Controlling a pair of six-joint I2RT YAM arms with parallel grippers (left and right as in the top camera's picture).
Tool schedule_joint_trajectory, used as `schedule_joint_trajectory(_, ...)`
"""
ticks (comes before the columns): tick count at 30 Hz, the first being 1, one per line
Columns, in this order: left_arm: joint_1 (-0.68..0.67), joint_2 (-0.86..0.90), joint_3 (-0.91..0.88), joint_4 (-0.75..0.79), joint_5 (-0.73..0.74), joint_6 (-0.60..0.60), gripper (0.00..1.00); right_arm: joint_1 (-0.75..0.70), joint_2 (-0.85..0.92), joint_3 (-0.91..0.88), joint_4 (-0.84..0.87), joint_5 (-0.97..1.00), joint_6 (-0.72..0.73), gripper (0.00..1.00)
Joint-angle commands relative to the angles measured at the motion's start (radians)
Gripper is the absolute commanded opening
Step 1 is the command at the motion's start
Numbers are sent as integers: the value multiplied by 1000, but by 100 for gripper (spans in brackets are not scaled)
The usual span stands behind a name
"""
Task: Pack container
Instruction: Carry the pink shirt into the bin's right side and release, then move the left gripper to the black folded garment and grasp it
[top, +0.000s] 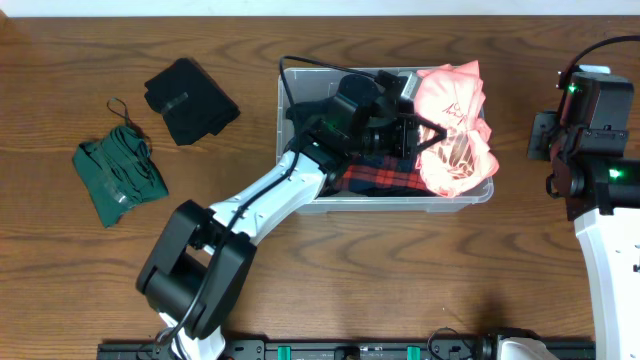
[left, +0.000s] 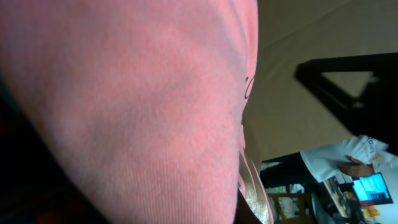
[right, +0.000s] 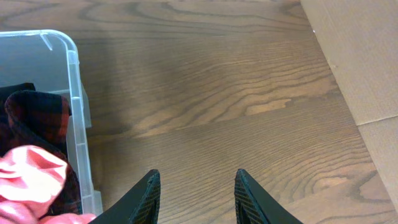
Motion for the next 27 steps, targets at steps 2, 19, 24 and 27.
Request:
schedule_joint_trajectory(2,2,64,19,-57,30,2,12,-11,-14,0,-3,10,17,38)
schedule_joint_trajectory(19,210,-277,19,-411,47,288,98,-11,-14,0,-7,10,16,38)
schedule_joint_trajectory(24,388,-468,19,-611,-152,396,98,-11,-13,0,-7,10,16,38)
schedule_joint_trajectory(27,533,-504,19,-747,-284,396,98,-11,-12,0,-6,10,16,38)
